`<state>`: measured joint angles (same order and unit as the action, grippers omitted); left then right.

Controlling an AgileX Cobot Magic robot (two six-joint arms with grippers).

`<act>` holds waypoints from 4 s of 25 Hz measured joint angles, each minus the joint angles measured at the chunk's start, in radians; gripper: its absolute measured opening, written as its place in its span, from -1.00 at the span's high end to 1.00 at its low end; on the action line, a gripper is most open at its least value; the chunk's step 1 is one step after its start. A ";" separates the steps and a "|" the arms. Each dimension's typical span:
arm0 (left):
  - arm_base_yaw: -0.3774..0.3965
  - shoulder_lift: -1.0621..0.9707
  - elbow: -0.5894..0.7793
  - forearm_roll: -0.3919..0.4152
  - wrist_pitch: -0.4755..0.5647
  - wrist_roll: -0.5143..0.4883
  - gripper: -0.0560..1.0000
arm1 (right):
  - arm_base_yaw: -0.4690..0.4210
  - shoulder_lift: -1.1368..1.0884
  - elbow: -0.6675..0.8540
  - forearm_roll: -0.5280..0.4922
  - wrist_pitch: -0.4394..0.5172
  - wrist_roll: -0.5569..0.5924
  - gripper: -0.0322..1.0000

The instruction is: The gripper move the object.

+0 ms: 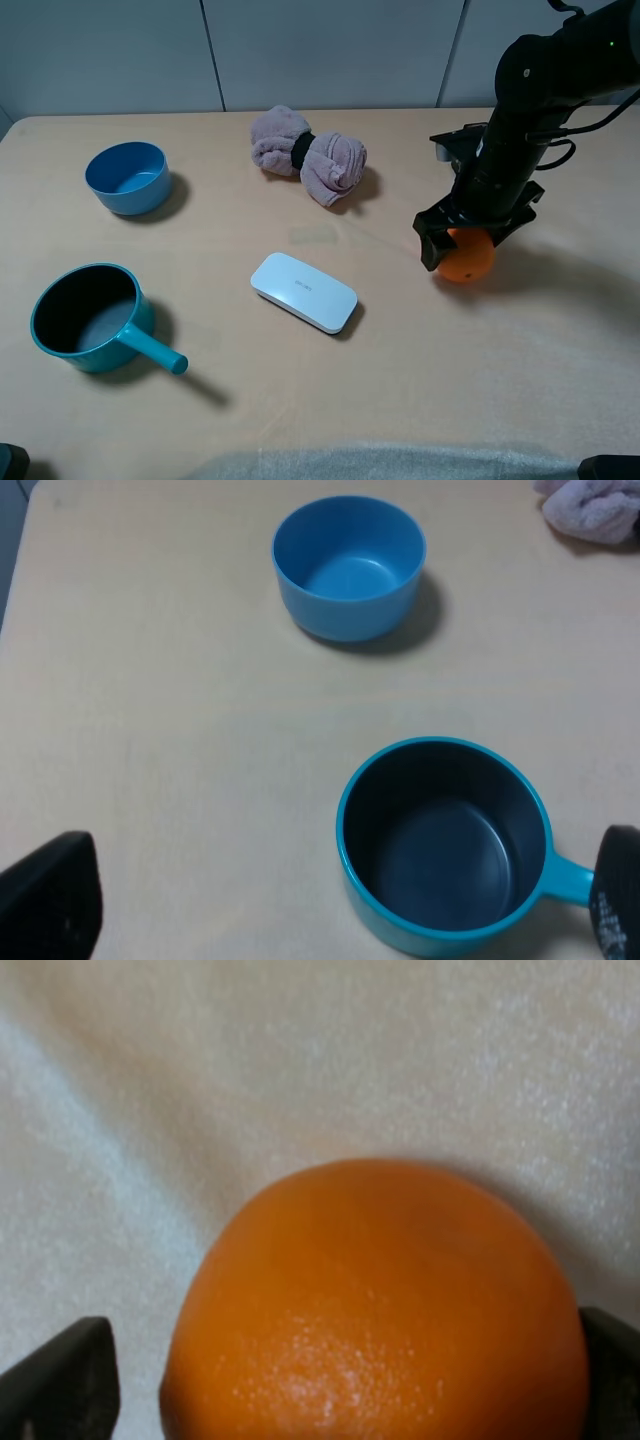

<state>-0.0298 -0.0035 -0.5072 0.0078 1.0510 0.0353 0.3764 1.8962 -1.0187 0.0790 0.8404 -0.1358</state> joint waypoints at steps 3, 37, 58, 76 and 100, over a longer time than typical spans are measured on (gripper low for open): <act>0.000 0.000 0.000 0.000 0.000 0.000 -0.99 | 0.000 0.000 0.000 0.000 0.001 0.000 -0.39; 0.000 0.000 0.000 0.000 0.000 0.000 -0.99 | 0.000 0.033 0.000 -0.001 0.026 0.000 -0.20; 0.000 0.000 0.000 0.000 0.000 0.000 -0.99 | 0.000 -0.079 -0.277 0.006 0.239 0.000 -0.20; 0.000 0.000 0.000 0.000 0.000 0.000 -0.99 | 0.059 -0.080 -0.369 0.007 0.280 0.000 -0.20; 0.000 0.000 0.000 0.000 0.000 0.000 -0.99 | 0.399 0.196 -0.840 0.013 0.368 0.023 -0.20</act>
<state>-0.0298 -0.0035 -0.5072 0.0078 1.0510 0.0353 0.7755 2.0924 -1.8591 0.0918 1.2080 -0.1130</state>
